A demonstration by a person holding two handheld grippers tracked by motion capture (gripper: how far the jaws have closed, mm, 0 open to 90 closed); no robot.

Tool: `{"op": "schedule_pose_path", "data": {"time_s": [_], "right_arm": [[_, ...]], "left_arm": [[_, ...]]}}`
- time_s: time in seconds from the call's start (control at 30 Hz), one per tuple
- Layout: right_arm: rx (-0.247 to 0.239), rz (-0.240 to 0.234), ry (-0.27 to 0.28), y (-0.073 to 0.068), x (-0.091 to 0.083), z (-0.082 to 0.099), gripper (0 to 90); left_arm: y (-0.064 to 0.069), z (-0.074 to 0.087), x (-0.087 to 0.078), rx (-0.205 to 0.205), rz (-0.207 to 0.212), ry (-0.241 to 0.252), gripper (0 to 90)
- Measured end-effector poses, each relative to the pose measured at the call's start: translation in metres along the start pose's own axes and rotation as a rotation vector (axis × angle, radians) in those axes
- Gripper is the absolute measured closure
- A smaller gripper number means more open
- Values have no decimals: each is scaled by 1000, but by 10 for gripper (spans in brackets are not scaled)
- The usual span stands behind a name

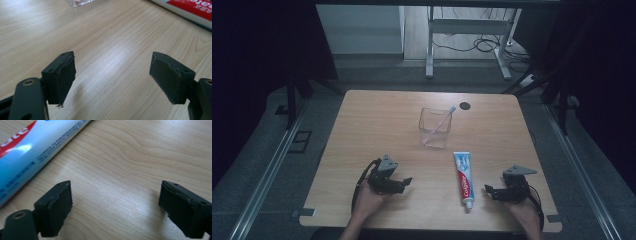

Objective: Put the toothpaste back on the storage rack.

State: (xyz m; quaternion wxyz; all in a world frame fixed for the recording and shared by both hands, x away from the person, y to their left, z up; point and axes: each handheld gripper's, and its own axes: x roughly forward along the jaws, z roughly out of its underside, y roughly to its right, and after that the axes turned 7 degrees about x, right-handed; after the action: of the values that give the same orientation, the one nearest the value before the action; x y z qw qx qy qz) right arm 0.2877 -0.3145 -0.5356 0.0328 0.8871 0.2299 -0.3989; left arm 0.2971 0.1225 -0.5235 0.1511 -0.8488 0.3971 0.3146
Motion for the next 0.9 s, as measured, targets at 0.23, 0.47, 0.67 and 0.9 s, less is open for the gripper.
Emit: {"op": "schedule_pose_path", "data": {"time_s": [0.23,0.47,0.67,0.9], "right_arm": [[16,-56,31,-3,-4,-2,169],[20,-111,78,-7,-12,-7,276],[-25,-130,87,-15,-18,-12,376],[-57,-177,81,-20,-23,-15,464]], "left_arm": [[2,11,2,8,-13,-40,212],[-2,18,4,-4,-27,-51,214],[-5,21,6,-23,-30,-61,212],[-3,20,8,-16,-67,-80,189]]}}
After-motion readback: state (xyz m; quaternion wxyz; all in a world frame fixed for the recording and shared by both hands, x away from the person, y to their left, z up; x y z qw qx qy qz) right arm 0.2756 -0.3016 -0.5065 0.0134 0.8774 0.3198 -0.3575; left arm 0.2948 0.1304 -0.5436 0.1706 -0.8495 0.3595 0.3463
